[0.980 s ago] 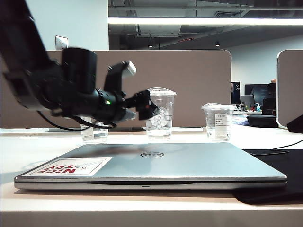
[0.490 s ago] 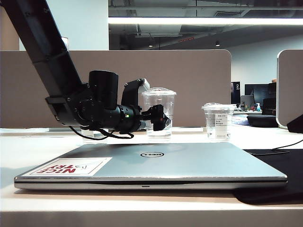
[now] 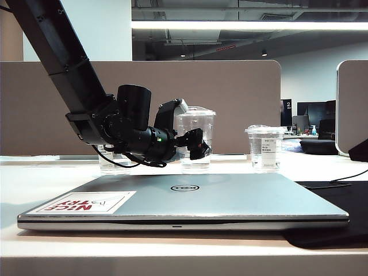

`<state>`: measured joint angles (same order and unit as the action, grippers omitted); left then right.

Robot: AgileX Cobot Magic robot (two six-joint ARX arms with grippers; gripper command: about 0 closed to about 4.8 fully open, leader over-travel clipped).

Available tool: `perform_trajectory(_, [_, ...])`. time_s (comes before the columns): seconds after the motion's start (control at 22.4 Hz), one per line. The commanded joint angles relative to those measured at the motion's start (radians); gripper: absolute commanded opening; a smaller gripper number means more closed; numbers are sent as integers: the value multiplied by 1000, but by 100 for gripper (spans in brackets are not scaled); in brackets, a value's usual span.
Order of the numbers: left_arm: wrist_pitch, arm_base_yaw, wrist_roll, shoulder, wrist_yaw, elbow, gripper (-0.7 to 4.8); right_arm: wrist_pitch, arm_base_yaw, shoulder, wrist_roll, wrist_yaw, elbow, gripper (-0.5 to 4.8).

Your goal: Pick up the coffee cup on the middle and place it on the left side of the laptop.

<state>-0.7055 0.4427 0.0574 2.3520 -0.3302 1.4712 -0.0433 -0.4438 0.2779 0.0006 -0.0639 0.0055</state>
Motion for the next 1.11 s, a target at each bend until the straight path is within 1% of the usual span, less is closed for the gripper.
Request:
perform_trajectory(0.04, [2,1,-4,-3,-3,5,479,18,0,0,-1,-2,-4,-5])
perform_trajectory(0.18, [2,1,-5,-3,-3,5,479,18,0,0,-1,-2,-4,-5])
perform_trajectory(0.22, [2,1,-5,-3,-3,5,444,18,0,0,-1,-2,-4,-5])
perform_trajectory(0.27, [1,1,-5,-3,-3,5,425,18,0,0,-1,-2,-4,-5])
perform_trajectory(0.36, [-11,1,-6,-3,-5,5,432,18,0,0,-1,-2,-4,-5])
perform_trajectory(0.49, [-21,1,-52,-4,-7,4,436,18,0,0,-1,-2,-4,-5])
perform_trajectory(0.58, [-17,1,-80,-4,-12,4,475,18,0,0,-1,-2,-4,-5])
perform_trajectory(0.67, [-17,1,-124,-4,-20,4,479,18,0,0,-1,-2,-4,-5])
perform_trajectory(0.8, [-29,1,-182,-4,-70,4,479,18,0,0,-1,-2,-4,-5])
perform_trajectory(1.02, [-54,-8,-204,-4,-145,4,479,18,1,0,-1,-2,-4,-5])
perform_trajectory(1.11, [-61,-17,-203,-4,-153,4,479,18,0,0,-1,-2,-4,-5])
